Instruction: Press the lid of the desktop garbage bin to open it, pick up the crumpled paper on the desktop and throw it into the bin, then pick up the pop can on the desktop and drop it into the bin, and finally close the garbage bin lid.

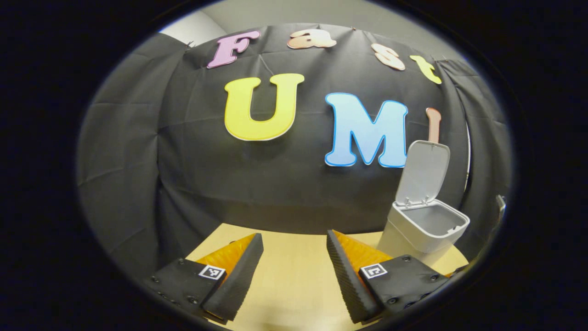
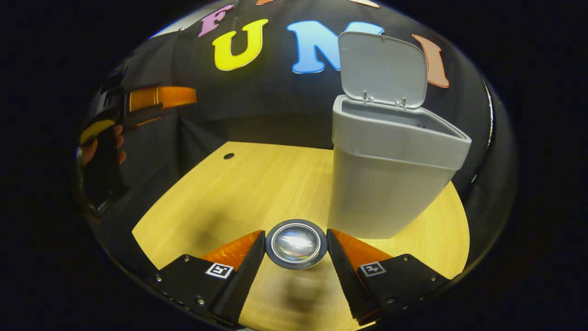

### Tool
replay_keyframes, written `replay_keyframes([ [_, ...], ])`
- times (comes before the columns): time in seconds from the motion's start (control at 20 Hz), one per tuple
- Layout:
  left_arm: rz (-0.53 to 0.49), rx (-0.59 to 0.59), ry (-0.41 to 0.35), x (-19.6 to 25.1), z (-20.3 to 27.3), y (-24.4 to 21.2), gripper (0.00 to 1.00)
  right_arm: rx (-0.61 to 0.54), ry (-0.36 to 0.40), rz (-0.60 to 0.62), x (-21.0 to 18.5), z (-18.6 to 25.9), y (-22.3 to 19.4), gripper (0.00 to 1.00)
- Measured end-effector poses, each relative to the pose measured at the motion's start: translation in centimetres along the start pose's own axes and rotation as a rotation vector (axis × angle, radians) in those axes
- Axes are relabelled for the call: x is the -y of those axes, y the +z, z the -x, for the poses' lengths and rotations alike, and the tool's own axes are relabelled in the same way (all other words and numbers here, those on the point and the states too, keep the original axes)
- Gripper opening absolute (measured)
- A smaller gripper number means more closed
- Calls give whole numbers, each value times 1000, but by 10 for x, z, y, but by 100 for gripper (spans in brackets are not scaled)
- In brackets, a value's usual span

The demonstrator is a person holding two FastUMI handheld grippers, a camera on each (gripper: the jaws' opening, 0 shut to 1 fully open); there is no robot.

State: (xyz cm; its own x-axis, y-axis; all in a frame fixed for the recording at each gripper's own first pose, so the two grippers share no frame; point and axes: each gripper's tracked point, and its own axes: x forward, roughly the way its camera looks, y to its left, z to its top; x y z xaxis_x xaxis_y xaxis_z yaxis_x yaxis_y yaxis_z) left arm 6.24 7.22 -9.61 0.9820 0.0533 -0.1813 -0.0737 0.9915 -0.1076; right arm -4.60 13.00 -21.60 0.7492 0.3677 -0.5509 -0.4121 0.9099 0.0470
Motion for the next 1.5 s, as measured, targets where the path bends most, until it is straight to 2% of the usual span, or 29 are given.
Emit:
replay_keyframes([
  [0.1,-6,-4,-11,5,-2,-3,89,37,-5,-8,2,11,16,84],
  [0.15,-9,-6,-17,8,-3,-4,92,55,-7,-10,3,17,25,81],
  [0.2,-10,-8,-24,11,-3,-5,89,72,-7,-11,3,23,33,81],
  [0.25,-11,-9,-29,14,-4,-6,92,93,-7,-13,3,30,44,84],
  [0.55,-10,-15,-60,31,-12,-9,89,271,1,-54,7,73,122,84],
  [0.8,-10,-18,-70,38,-18,-9,89,411,-11,-78,25,100,179,84],
  [1.25,-13,-32,-54,34,-19,-13,92,491,-99,-129,81,89,211,84],
  [1.5,-16,-35,-24,22,-16,-15,90,480,-113,-121,90,62,215,84],
])
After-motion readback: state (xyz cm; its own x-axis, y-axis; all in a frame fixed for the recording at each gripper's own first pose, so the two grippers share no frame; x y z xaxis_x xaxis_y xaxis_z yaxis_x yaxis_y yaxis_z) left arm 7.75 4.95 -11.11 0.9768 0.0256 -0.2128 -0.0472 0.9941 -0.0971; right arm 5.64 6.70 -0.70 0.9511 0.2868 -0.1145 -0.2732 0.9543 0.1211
